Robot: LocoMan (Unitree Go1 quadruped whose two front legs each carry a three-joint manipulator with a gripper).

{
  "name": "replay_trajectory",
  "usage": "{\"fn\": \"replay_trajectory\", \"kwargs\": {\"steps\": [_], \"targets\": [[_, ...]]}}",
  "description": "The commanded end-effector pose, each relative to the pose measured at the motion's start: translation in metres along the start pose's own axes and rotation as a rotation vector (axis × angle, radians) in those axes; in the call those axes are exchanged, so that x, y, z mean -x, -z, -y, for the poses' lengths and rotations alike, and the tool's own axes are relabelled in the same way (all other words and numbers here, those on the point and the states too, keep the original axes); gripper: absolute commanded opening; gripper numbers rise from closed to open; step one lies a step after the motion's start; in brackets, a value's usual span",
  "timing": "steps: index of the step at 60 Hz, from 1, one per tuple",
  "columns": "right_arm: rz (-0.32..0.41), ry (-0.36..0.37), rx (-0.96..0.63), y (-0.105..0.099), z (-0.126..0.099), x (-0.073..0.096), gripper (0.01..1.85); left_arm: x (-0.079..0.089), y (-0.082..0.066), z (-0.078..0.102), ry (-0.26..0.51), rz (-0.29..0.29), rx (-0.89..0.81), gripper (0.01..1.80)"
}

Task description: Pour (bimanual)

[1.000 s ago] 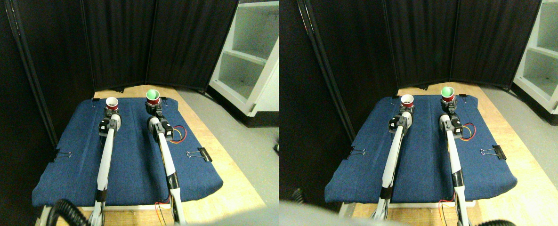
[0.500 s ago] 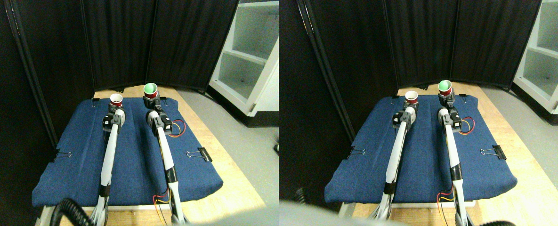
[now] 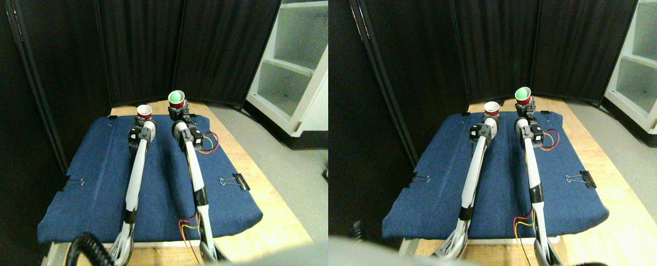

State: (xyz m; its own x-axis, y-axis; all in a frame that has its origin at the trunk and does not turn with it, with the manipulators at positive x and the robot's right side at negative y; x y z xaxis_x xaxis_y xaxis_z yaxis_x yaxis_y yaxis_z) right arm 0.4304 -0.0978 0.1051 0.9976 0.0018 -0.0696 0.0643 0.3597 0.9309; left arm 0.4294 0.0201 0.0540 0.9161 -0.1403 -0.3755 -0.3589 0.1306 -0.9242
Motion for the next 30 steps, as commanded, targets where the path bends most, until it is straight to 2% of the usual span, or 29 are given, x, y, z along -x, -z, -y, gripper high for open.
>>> {"fn": "replay_trajectory", "kwargs": {"steps": [1, 30], "targets": [[0.002, -0.042, -0.001, -0.001, -0.014, 0.000, 0.33, 0.000, 0.005, 0.007, 0.033, -0.004, 0.006, 0.33], [-0.024, -0.073, 0.057, -0.003, -0.043, 0.000, 0.33, -0.003, 0.014, 0.001, 0.017, -0.012, 0.033, 0.33]]}}
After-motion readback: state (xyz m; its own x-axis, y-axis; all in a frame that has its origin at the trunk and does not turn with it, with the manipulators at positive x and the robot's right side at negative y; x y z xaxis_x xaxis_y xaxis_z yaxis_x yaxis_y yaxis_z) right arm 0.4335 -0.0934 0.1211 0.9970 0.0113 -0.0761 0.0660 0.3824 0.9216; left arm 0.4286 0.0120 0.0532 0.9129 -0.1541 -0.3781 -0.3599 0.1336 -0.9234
